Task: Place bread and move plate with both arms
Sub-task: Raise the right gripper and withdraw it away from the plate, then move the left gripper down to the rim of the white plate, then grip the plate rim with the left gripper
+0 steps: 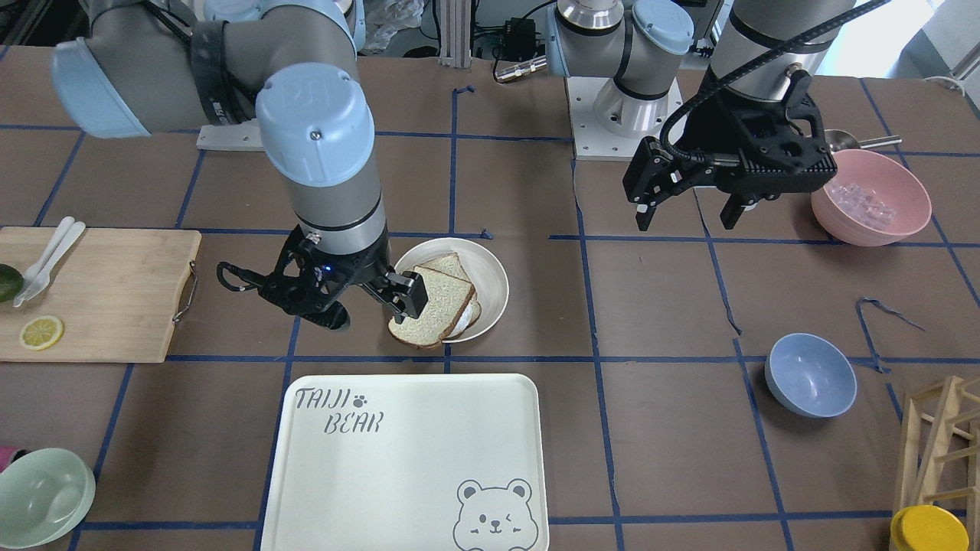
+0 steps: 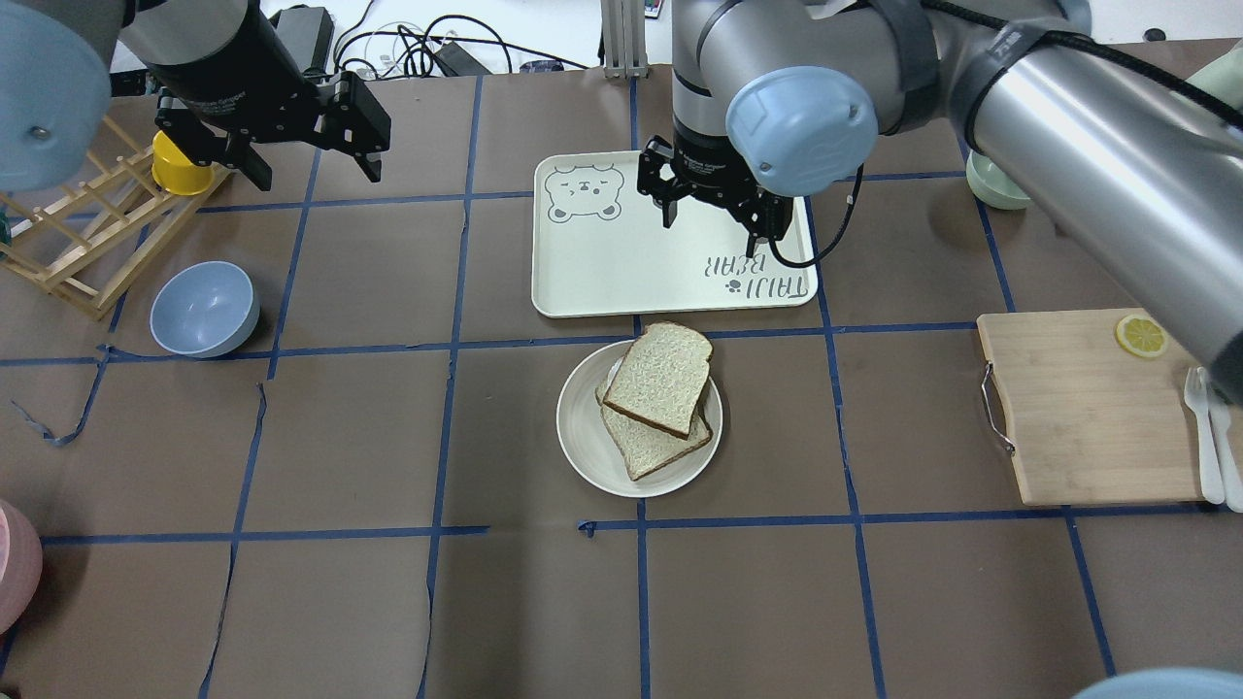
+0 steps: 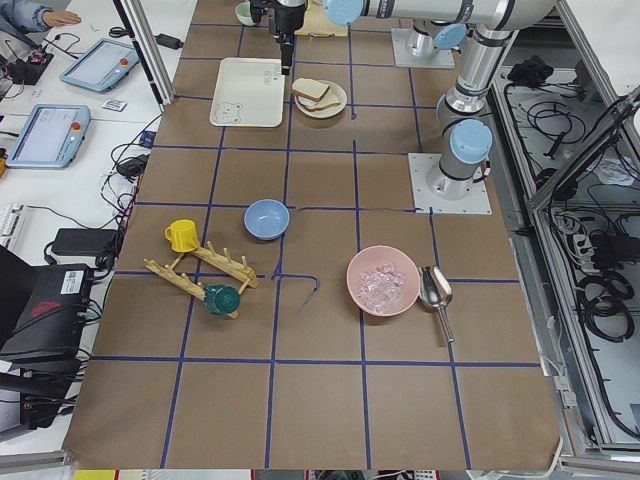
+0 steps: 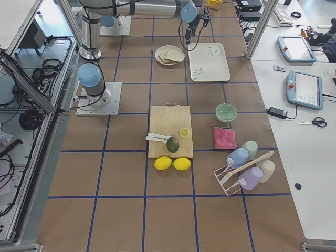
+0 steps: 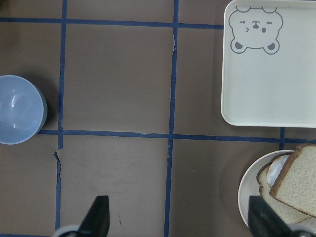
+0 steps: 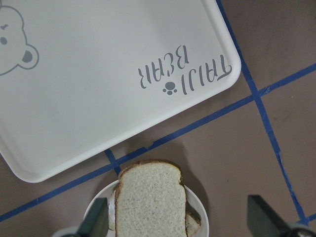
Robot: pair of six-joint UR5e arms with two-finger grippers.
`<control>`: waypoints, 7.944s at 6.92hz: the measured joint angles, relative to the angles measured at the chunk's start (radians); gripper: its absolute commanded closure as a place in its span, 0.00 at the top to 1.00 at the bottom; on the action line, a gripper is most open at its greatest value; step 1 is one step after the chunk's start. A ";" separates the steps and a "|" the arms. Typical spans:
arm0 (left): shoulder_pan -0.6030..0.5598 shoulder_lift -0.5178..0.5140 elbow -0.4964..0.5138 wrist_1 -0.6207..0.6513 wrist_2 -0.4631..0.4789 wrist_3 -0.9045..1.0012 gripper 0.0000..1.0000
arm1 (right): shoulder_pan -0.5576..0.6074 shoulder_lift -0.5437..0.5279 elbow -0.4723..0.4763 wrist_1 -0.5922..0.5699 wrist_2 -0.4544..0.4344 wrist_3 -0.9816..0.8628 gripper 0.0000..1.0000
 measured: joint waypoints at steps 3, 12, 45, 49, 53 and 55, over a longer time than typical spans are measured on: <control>0.000 0.000 -0.001 -0.001 -0.001 0.000 1.00 | -0.113 -0.070 0.001 0.044 -0.001 -0.228 1.00; -0.007 0.005 -0.018 -0.001 -0.006 -0.002 1.00 | -0.297 -0.282 0.144 0.151 -0.004 -0.665 1.00; -0.236 -0.247 -0.591 0.651 -0.213 -0.415 0.22 | -0.297 -0.305 0.211 0.084 0.057 -0.678 1.00; -0.237 -0.248 -0.589 0.653 -0.242 -0.407 0.05 | -0.297 -0.305 0.216 0.079 0.055 -0.678 1.00; -0.226 -0.220 -0.581 0.655 -0.246 -0.359 0.03 | -0.297 -0.306 0.219 0.077 0.053 -0.678 1.00; -0.219 -0.205 -0.563 0.652 -0.264 -0.348 0.03 | -0.297 -0.306 0.223 0.078 0.051 -0.678 1.00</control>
